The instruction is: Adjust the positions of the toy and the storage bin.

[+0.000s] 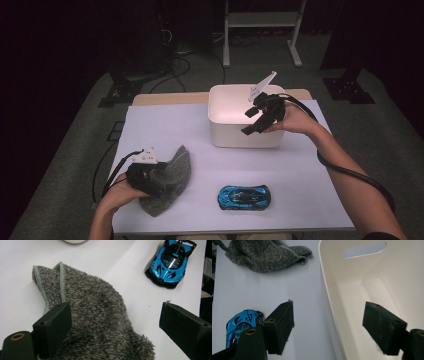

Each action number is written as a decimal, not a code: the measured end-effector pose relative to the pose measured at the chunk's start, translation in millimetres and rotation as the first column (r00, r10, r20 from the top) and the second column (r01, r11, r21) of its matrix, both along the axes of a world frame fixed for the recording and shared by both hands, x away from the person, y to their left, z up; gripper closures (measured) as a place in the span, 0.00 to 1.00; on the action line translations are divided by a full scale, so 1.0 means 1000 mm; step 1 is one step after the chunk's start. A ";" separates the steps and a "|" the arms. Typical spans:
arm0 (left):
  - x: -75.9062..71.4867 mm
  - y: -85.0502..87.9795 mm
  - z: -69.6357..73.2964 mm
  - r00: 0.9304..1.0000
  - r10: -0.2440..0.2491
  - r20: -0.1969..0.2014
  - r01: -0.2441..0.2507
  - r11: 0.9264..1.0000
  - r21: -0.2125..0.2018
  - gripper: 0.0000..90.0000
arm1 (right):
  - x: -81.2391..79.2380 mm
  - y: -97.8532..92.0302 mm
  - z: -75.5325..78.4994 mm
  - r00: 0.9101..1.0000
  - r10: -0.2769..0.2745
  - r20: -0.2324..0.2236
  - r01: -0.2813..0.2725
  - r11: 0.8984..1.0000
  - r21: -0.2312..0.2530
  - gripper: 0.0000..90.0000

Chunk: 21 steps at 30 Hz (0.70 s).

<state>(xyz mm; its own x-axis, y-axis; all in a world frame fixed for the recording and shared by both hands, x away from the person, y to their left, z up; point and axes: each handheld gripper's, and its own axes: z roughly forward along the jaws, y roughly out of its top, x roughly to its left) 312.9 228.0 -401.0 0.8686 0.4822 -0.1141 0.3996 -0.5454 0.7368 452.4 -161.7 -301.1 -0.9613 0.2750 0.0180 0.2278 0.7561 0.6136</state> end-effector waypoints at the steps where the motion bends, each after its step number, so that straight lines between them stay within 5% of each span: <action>1: 0.000 0.000 0.000 1.000 0.000 0.001 0.000 1.000 0.000 0.11 | 0.001 0.000 0.000 1.000 0.000 0.000 0.000 1.000 -0.001 0.27; 14: 0.000 0.001 -0.001 1.000 0.000 -0.004 0.000 1.000 0.001 0.11 | 0.013 0.008 -0.013 1.000 -0.001 -0.020 0.000 0.999 -0.042 0.34; 21: 0.000 0.001 -0.001 1.000 -0.003 -0.006 0.003 1.000 -0.001 0.11 | 0.017 0.011 -0.018 0.999 0.016 -0.031 -0.018 0.999 -0.049 0.48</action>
<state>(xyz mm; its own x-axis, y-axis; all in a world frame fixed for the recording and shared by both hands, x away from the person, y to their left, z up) 312.9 229.4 -402.5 0.8695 0.4791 -0.1200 0.4022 -0.5456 0.7352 469.2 -150.3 -319.2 -0.9650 0.2599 0.0343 0.2328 0.7891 0.5684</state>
